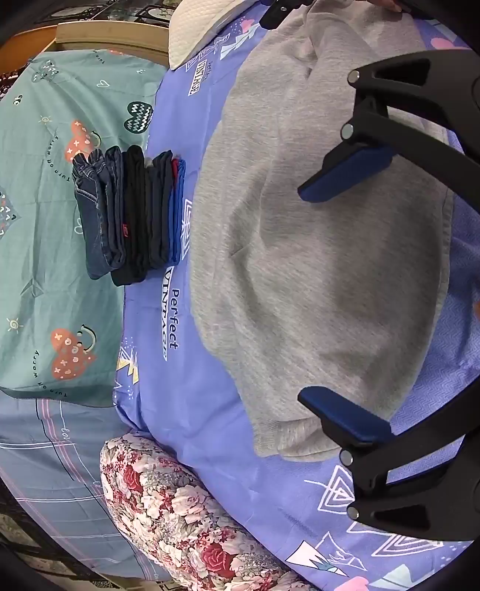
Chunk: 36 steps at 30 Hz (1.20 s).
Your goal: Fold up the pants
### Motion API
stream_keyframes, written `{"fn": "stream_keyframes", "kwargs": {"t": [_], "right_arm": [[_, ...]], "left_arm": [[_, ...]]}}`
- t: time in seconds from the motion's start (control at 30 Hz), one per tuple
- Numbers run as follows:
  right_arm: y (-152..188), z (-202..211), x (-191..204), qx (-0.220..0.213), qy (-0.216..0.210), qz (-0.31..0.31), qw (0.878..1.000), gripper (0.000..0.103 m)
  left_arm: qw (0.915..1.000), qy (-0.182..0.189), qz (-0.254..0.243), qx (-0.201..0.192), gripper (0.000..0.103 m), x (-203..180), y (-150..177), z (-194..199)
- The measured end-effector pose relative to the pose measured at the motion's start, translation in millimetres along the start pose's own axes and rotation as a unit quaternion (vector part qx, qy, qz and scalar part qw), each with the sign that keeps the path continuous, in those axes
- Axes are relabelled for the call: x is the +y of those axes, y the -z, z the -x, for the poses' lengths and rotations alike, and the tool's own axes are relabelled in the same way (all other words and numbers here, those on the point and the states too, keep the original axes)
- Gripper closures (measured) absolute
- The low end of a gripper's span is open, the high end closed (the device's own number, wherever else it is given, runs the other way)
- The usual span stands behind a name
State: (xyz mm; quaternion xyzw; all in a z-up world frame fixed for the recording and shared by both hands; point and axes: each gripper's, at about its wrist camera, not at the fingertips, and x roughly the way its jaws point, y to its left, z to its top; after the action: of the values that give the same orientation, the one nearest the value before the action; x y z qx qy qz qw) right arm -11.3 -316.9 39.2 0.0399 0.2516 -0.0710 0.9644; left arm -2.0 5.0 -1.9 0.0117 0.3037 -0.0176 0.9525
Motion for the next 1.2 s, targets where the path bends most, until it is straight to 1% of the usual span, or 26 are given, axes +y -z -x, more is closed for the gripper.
{"fn": "stream_keyframes", "kwargs": {"t": [0.6,0.7,0.9,0.93,0.97,1.07,1.2], "right_arm": [[-2.6,-2.1,0.9,0.0,0.0,0.0,1.0,0.001],[-8.2,-4.6,2.8,0.0,-0.008,0.002,1.0,0.001],[-3.5,-10.2,10.9,0.002,-0.008,0.01,1.0,0.001],[-3.8,-12.2,11.5,0.004,-0.007,0.01,1.0,0.001],[-5.6,-9.6,5.1,0.018,-0.011,0.002,1.0,0.001],[-6.4,-11.7,5.5,0.015,0.002,0.016,1.0,0.001],[-6.2,-12.4,4.5,0.007,0.005,0.016,1.0,0.001]], "left_arm": [[1.0,0.003,0.002,0.001,0.002,-0.5,0.4,-0.1],[1.0,0.005,0.003,0.005,0.002,-0.5,-0.2,-0.9],[0.9999,0.006,0.004,0.012,0.002,-1.4,-2.4,-3.6],[0.9999,0.007,0.005,0.013,0.002,-1.4,-2.6,-3.9],[0.9999,0.007,0.005,0.014,0.002,-1.2,-2.9,-4.2],[0.9999,0.007,0.005,0.015,0.002,-1.1,-3.1,-4.5],[0.9999,0.007,0.005,0.014,0.002,-1.2,-3.1,-4.8]]}}
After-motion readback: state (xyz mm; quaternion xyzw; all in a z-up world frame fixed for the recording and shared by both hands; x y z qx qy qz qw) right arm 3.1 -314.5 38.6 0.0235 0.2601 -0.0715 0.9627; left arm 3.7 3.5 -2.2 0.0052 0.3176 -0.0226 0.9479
